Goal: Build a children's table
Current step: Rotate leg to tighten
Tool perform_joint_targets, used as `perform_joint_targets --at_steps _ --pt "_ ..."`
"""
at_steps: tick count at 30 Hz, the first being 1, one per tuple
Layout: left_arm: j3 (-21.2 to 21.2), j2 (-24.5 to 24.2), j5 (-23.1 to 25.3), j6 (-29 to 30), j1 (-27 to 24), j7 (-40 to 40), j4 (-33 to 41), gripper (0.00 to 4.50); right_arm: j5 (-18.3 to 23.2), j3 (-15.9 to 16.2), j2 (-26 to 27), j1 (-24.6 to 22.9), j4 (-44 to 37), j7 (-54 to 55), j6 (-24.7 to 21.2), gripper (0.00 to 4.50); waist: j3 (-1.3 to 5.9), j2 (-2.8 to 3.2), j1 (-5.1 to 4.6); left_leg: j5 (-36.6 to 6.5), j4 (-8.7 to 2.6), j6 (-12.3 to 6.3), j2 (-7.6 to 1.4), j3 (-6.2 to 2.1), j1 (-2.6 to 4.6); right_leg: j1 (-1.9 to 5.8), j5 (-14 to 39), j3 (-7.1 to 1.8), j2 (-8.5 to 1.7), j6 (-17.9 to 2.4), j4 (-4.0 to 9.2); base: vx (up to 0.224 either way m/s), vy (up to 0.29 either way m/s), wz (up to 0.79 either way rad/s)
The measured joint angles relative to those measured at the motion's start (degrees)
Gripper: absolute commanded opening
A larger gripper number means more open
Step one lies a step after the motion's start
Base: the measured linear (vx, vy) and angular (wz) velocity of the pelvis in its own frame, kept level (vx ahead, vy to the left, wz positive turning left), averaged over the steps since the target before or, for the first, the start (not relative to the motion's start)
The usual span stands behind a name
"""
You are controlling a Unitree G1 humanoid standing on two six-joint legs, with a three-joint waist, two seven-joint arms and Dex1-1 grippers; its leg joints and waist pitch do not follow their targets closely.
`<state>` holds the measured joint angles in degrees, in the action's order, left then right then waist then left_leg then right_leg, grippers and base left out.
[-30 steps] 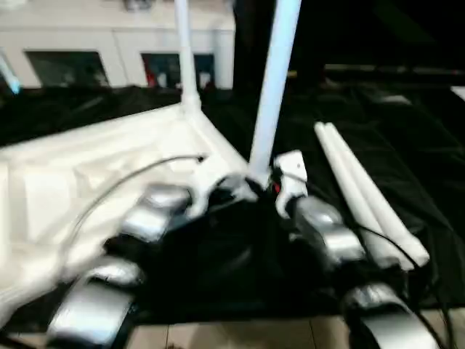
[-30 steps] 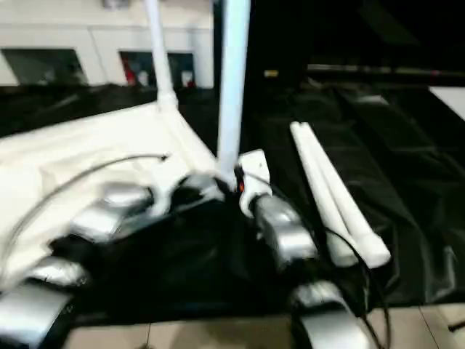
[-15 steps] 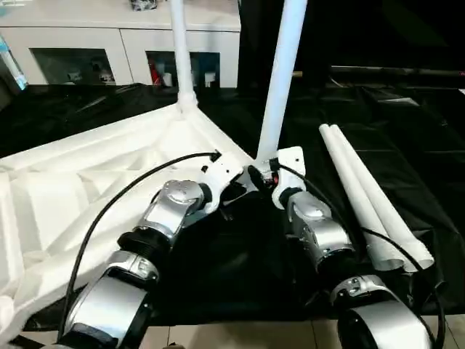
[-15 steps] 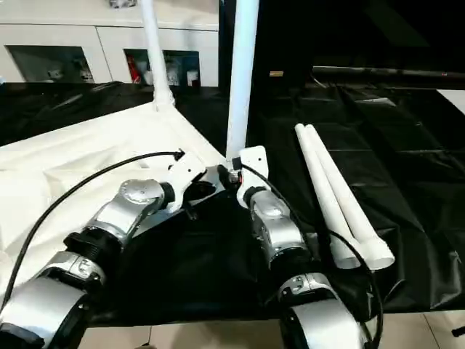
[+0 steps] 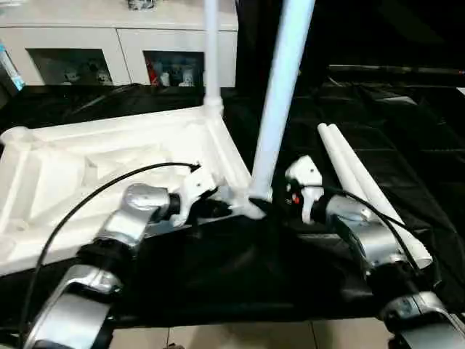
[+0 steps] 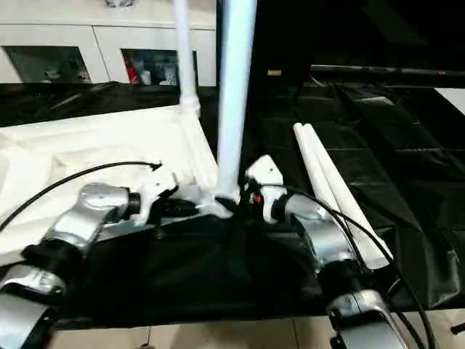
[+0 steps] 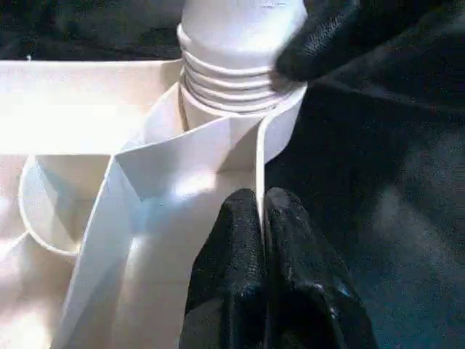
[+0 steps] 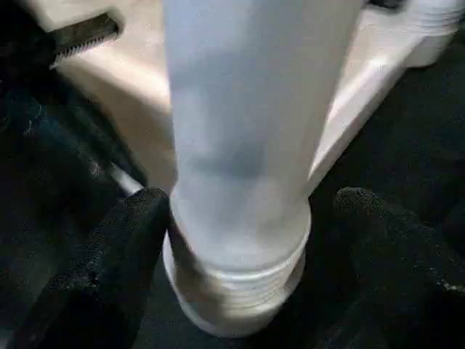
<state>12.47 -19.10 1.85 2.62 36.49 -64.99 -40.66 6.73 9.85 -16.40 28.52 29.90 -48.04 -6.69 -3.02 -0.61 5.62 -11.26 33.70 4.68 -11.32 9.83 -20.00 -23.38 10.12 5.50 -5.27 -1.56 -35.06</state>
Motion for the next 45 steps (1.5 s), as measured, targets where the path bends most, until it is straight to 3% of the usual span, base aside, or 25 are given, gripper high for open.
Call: perform_joint_targets --at_steps 4,18,26,31,40,45 --pt "-0.03 -0.45 -0.29 0.00 -0.40 -0.66 0.53 0.00 0.39 0.01 -0.01 -0.02 -0.61 -0.78 -1.72 3.89 -0.01 -0.02 -0.03 -0.01 0.00 0.02 0.00 0.00 0.00 0.00 0.00 -0.01 0.00 0.00 0.00 0.000 0.000 0.00" --pt "-0.14 -0.74 -0.44 0.61 -1.23 -1.04 2.15 0.00 1.74 -0.21 0.53 -0.45 -0.78 -2.54 -1.92 2.77 -0.02 -0.03 -0.09 0.00 -0.08 0.01 0.00 0.01 -0.03 -0.05 0.03 0.00 0.00 0.05 0.02 0.000 0.000 0.00" --pt "-0.14 -0.64 -0.46 0.82 -1.98 -1.12 3.28 0.00 2.08 -0.30 0.74 -0.97 -1.06 -2.51 -1.87 2.72 -0.02 -0.03 -0.17 0.00 -0.07 0.01 0.00 0.01 -0.02 -0.04 0.03 0.00 0.00 0.05 0.01 0.000 0.000 0.00" --pt "-0.42 2.69 1.51 1.21 0.65 8.14 -0.72 0.00 0.02 -2.86 6.71 0.83 3.94 11.74 -0.23 2.72 -0.01 -0.04 -0.69 -0.03 0.02 0.21 0.01 0.02 0.05 0.00 0.04 -0.03 0.00 0.11 0.01 0.000 0.000 0.00" --pt "-0.44 12.78 4.89 4.83 7.48 26.04 -9.56 0.00 -0.81 -9.27 15.57 7.15 13.85 37.19 0.90 2.70 0.05 -0.08 -0.33 0.17 0.01 0.25 0.10 0.00 -0.01 0.09 -0.07 -0.07 -0.06 0.21 0.11 0.000 0.000 0.00" --pt "-0.27 13.27 5.56 2.83 8.50 27.08 -11.91 0.00 -1.84 -9.68 17.11 7.92 16.13 41.58 3.52 2.70 0.06 -0.05 -0.23 0.18 -0.07 0.25 0.11 -0.03 -0.01 0.09 -0.12 -0.05 -0.06 0.13 0.10 0.000 0.000 0.00"
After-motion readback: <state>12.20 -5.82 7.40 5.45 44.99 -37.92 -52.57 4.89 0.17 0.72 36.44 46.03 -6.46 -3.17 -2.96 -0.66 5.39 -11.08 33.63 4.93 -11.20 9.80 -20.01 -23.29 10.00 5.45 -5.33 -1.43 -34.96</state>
